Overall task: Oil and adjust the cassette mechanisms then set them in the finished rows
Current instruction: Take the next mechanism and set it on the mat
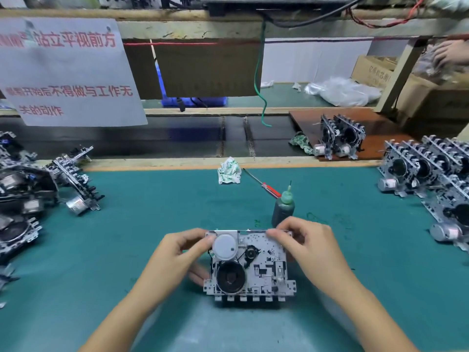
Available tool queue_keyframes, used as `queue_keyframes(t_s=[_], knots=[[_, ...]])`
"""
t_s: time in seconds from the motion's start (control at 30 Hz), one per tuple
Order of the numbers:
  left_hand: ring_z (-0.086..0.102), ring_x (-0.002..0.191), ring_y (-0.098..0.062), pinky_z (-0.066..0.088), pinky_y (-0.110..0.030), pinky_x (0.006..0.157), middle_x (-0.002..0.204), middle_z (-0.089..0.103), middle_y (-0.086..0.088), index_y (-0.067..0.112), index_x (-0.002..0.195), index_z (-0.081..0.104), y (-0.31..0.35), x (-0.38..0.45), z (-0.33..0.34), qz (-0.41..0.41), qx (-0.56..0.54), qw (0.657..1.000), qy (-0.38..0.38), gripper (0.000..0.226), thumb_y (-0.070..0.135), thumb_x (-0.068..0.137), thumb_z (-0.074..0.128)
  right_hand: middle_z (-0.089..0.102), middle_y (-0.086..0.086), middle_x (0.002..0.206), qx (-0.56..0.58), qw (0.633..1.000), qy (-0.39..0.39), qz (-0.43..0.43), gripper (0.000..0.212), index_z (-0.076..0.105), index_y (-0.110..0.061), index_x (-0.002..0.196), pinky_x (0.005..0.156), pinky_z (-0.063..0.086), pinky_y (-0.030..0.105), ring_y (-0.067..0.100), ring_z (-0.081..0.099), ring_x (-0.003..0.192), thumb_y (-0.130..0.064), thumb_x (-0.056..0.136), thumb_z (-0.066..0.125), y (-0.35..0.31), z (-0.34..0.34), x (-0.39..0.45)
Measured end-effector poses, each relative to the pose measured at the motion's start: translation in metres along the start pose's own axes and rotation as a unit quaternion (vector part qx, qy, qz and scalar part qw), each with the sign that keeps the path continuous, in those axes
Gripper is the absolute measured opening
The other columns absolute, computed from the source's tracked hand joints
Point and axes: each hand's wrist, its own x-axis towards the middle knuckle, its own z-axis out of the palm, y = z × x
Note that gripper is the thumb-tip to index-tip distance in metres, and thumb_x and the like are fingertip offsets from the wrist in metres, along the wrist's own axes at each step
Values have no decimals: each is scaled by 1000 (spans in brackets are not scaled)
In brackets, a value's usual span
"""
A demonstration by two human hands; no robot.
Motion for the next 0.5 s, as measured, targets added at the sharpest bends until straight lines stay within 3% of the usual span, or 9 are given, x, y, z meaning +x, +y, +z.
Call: queue_keyframes(t_s=[0.1,0.13,0.17,0.23,0.27,0.37,0.43,0.5], knots=[[66,49,-24,54,-28,45,77,73,2,13,78,73,-5,1,8,-62,27,998,8,20,16,92,59,57,11,54,-18,996,-48,78,26,64,-25,65,60,47,32,18,51,46,-44,82,65,11,5,2],[67,53,-23,55,-29,50,75,73,2,13,79,73,-10,2,9,-47,92,995,19,20,19,92,59,58,13,55,-26,994,-56,94,25,65,-24,67,62,50,36,22,54,49,-42,83,65,14,8,2],[67,59,-20,54,-28,55,72,72,5,15,78,73,-17,4,8,-2,208,978,34,21,25,92,60,58,14,55,-32,992,-58,105,25,66,-23,68,62,51,39,23,54,50,-41,84,65,18,10,2],[62,74,-14,47,-31,64,69,67,13,24,74,72,-26,7,7,91,399,909,82,21,36,89,62,59,9,52,-36,991,-50,115,19,67,-25,71,63,51,36,15,52,46,-38,85,65,25,12,1],[60,78,-10,46,-32,67,70,65,17,27,72,71,-27,8,6,115,409,900,98,22,42,87,62,60,5,51,-37,992,-44,115,14,66,-29,74,65,50,34,10,52,45,-35,86,65,27,12,0],[54,84,0,44,-22,72,82,62,19,33,78,62,-33,10,-2,169,327,924,101,32,64,72,58,61,-2,51,-30,993,-27,111,5,65,-31,84,70,53,39,10,57,49,-27,88,64,31,15,-2],[48,109,6,38,-13,89,115,54,22,38,108,52,-36,11,-3,161,265,951,-2,61,67,57,71,62,-2,55,-21,993,-13,112,6,65,-30,87,66,54,45,16,59,52,-25,88,63,31,16,-3],[35,131,4,30,-15,104,139,35,28,50,135,30,-42,11,-3,124,221,959,-128,105,64,45,84,62,-3,57,-17,994,-6,107,7,64,-31,87,63,54,44,18,59,53,-25,89,61,31,16,-4]])
